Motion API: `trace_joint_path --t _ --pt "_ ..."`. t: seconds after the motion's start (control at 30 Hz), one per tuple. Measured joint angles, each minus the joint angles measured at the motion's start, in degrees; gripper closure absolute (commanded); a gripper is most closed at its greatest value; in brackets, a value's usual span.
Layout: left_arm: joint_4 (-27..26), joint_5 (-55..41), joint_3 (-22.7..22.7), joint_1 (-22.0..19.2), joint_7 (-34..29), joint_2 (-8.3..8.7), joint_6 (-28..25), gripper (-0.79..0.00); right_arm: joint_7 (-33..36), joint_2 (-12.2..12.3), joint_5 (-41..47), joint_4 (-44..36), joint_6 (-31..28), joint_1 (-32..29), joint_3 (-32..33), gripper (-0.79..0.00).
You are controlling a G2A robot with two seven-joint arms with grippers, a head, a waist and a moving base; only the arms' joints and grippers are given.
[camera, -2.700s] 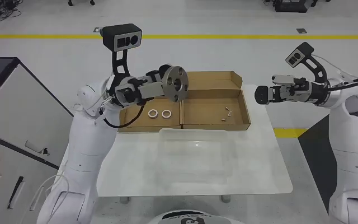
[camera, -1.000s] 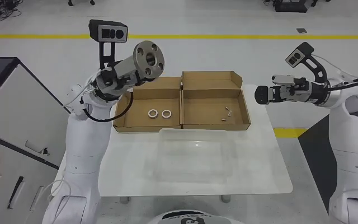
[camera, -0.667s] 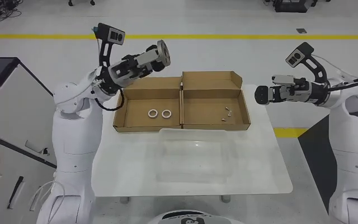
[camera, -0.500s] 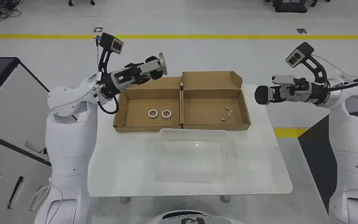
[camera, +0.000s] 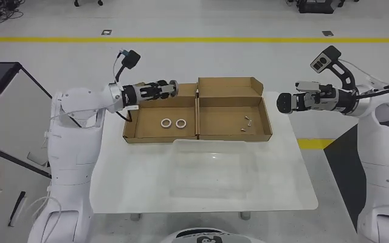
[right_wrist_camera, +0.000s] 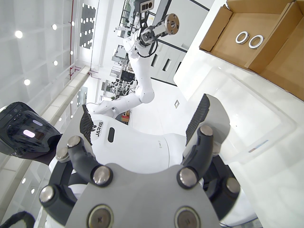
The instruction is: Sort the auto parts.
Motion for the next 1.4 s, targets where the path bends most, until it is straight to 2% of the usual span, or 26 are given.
trace_joint_path --t 0.3,0.5,0.9,1.4 --pt "13.90 17.01 8.70 -10.85 -1.33 0.46 -4.14 0.000 0.00 0.00 0.00 0.00 0.00 0.00 0.00 -0.785" --pt "23.41 23.25 13.28 -15.08 -0.39 0.24 -5.50 0.000 0.00 0.00 0.00 0.00 0.00 0.00 0.00 -0.785" --pt "39.05 32.29 20.35 -18.80 5.05 -0.56 -7.70 0.000 0.00 0.00 0.00 0.00 0.00 0.00 0.00 -0.785" --pt "50.07 36.29 26.39 -20.89 9.09 -2.21 -10.55 0.000 0.00 0.00 0.00 0.00 0.00 0.00 0.00 -0.785"
